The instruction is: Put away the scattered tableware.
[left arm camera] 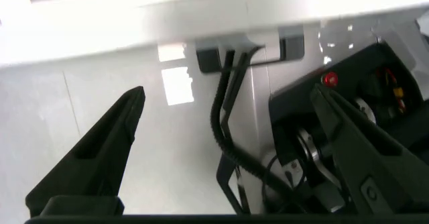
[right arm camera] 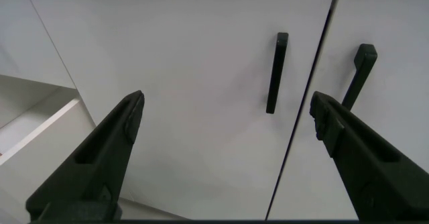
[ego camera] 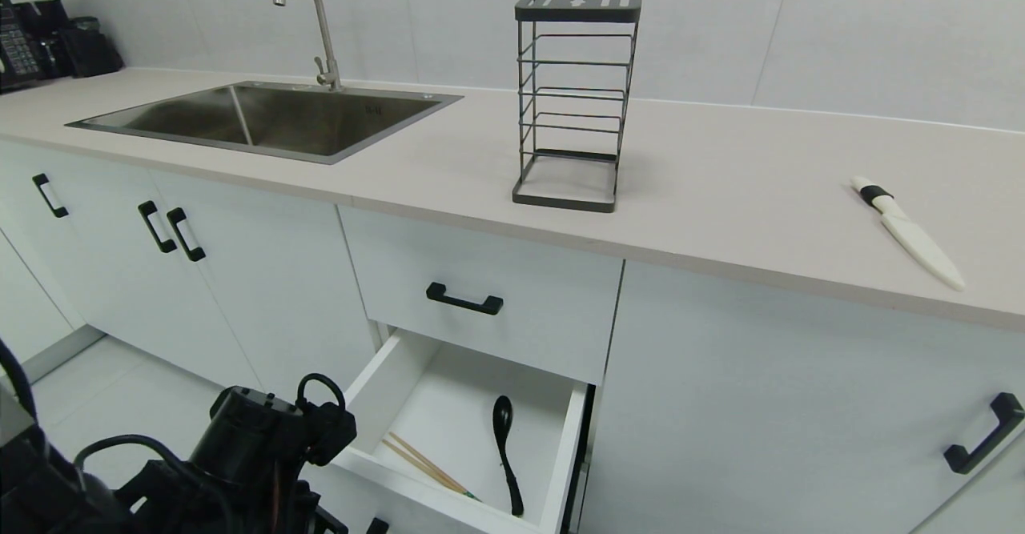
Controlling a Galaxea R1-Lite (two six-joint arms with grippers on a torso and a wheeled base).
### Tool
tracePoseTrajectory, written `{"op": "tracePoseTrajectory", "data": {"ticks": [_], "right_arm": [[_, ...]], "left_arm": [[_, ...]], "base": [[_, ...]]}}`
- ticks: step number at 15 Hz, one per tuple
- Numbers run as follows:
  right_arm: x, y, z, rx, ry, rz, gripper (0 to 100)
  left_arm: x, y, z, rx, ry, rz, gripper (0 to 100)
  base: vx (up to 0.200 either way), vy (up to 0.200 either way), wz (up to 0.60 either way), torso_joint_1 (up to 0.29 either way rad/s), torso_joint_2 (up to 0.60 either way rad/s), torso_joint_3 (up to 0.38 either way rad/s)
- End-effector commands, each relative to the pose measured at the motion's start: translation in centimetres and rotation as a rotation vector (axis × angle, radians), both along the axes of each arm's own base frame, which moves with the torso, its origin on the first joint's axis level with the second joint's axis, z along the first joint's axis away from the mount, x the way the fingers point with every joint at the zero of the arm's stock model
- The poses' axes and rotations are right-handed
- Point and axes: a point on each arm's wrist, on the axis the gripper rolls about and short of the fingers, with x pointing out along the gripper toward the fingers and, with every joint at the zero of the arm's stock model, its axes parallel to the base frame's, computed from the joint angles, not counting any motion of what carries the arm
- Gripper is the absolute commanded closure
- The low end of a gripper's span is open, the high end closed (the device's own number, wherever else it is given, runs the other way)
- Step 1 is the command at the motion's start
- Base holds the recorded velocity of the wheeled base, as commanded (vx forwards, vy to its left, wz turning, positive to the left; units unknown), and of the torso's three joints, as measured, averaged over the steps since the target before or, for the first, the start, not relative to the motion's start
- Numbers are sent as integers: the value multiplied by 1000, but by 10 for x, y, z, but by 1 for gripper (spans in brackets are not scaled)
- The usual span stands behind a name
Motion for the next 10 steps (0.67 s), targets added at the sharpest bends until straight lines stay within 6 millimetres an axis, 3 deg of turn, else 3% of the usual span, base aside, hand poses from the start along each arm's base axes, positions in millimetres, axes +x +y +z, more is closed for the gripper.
{"op": "tracePoseTrajectory", "data": {"ticks": [1,10], "right_arm": [[0,0,0,0,3,0,0],[0,0,0,0,3,0,0]], "left_arm": [[4,-1,-6,5,10,6,0],[26,-10,-3,-51,-91,16,0]], "base": [[0,0,0,0,0,0],[0,0,0,0,0,0]]}}
